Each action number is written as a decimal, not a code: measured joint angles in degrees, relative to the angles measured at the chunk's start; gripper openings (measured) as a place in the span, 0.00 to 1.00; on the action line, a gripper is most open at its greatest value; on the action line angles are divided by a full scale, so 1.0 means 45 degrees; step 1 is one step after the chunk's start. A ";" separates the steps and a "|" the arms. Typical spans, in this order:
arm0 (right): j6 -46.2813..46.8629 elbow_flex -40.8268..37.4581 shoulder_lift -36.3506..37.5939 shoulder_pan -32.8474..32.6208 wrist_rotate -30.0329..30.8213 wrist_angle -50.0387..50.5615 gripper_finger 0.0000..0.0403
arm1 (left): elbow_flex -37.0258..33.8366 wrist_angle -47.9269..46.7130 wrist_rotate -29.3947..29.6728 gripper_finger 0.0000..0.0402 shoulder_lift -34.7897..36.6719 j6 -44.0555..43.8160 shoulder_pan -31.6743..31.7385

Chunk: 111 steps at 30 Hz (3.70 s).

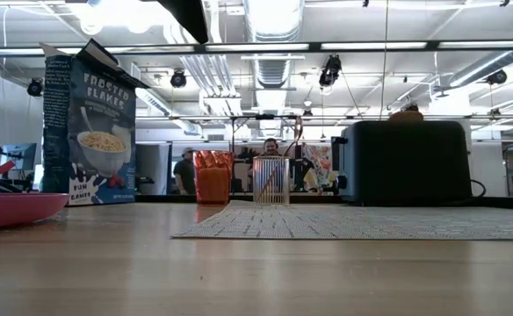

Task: Arrange a breakfast setting
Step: Move the orange bin to the bottom right of the table, then move the gray placemat to the center of the table

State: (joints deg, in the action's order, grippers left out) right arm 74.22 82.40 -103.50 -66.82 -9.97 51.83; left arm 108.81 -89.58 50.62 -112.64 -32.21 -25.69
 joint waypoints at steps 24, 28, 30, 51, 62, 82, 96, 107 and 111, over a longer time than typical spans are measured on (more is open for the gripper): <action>0.3220 0.0085 0.0426 -0.0012 -0.0804 0.1122 0.29 | 0.0000 -0.0005 -0.0007 0.35 0.0000 0.0421 0.0000; 0.3629 0.0085 0.0594 0.0022 -0.2741 0.1095 0.33 | 0.0000 -0.0098 -0.0012 0.35 0.0000 0.0422 0.0000; 0.4245 0.0085 0.0800 0.0022 -0.3482 0.1097 0.33 | 0.0000 -0.0094 -0.0038 0.35 0.0000 0.0447 -0.0003; 0.0983 0.0080 0.3031 0.1229 0.6660 0.2807 0.25 | -0.0995 0.0938 -0.5737 0.35 0.1161 0.1316 -0.0552; -0.2906 0.0080 0.3118 0.4367 0.6927 0.2987 0.24 | -0.3128 0.4162 -0.6142 0.35 0.1151 0.3001 -0.0758; -0.2578 -0.2230 0.5479 0.7803 0.4771 0.7406 0.23 | -0.4021 0.7727 -0.7195 0.33 0.1152 0.6532 0.3065; 0.1254 -0.8929 1.0405 0.7991 0.4397 0.3992 0.23 | -0.6283 1.4685 -0.8153 0.31 0.0889 0.7485 0.4103; 0.1489 -0.9231 1.0228 0.9127 0.3968 0.3955 0.21 | -0.8579 1.8132 -0.8614 0.31 0.0874 0.6454 0.4187; 0.1186 -0.9226 0.9852 0.9832 0.3780 0.3351 0.19 | -0.8854 1.8085 -0.8931 0.31 0.0874 0.6280 0.4172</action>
State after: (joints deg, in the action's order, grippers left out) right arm 79.56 40.88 -59.17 -22.58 7.04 66.91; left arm 68.97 -8.20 10.43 -108.71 -3.95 -6.92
